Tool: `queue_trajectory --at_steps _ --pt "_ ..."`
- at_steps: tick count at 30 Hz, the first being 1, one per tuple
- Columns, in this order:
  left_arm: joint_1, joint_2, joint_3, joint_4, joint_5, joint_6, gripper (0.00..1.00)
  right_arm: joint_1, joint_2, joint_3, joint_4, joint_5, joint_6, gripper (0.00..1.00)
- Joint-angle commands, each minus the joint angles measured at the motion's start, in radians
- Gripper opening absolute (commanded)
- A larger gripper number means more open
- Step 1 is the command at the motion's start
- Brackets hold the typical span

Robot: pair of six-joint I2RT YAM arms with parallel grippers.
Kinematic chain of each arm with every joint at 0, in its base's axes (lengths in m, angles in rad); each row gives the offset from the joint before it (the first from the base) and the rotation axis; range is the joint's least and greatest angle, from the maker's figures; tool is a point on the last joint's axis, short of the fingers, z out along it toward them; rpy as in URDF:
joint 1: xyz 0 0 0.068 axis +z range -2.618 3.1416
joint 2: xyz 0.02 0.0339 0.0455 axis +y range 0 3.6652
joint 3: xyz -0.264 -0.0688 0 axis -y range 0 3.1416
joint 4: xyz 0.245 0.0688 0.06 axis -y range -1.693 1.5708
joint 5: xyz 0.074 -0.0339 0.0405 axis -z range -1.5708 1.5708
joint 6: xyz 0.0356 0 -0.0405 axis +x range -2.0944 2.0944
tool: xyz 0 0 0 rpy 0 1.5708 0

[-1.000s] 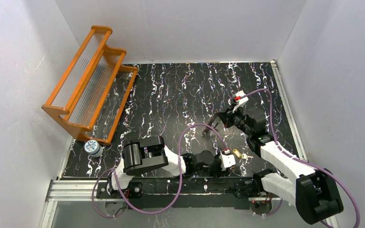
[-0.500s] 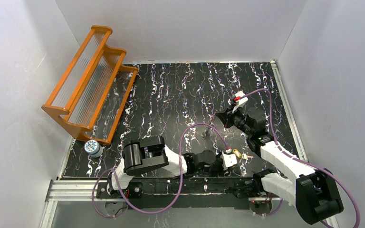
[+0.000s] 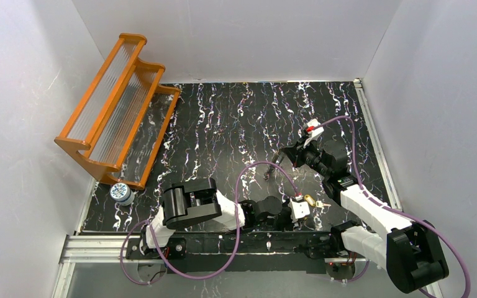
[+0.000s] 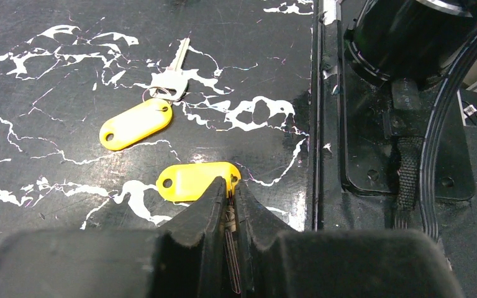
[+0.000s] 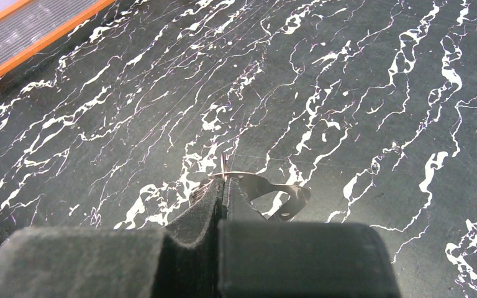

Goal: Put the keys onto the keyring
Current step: Pick up the key from the center of the board.

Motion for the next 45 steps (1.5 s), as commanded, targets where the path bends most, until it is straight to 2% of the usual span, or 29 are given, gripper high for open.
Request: queue_trajectory --at_steps 1,6,13,18,20,27,31,38,45 --pt "-0.006 -0.014 0.007 0.008 -0.022 0.01 0.09 -0.004 -0.007 -0.003 0.065 -0.019 0.009 0.01" --pt "-0.006 -0.016 0.005 -0.009 -0.035 0.009 0.15 -0.004 -0.005 -0.002 0.068 -0.025 0.009 0.01" --pt "-0.006 -0.016 0.01 -0.021 -0.036 0.014 0.11 -0.003 -0.002 -0.001 0.073 -0.032 0.009 0.01" --pt "-0.006 -0.025 0.007 -0.024 -0.043 0.016 0.17 -0.003 0.004 0.003 0.075 -0.039 0.007 0.01" --pt "-0.006 -0.025 0.004 -0.025 -0.043 0.02 0.16 -0.004 0.006 0.004 0.076 -0.041 0.008 0.01" --pt "-0.006 -0.026 0.008 -0.026 -0.038 0.021 0.0 -0.004 0.006 0.003 0.076 -0.045 0.007 0.01" --pt "-0.006 -0.048 0.005 -0.026 -0.029 0.021 0.0 -0.004 0.008 0.006 0.075 -0.048 0.005 0.01" --pt "0.044 -0.21 -0.102 -0.029 -0.003 0.014 0.0 -0.003 0.016 0.05 0.031 -0.08 -0.028 0.01" --pt "0.275 -0.518 -0.328 -0.082 0.165 -0.122 0.0 -0.004 0.044 0.144 -0.052 -0.163 -0.107 0.01"
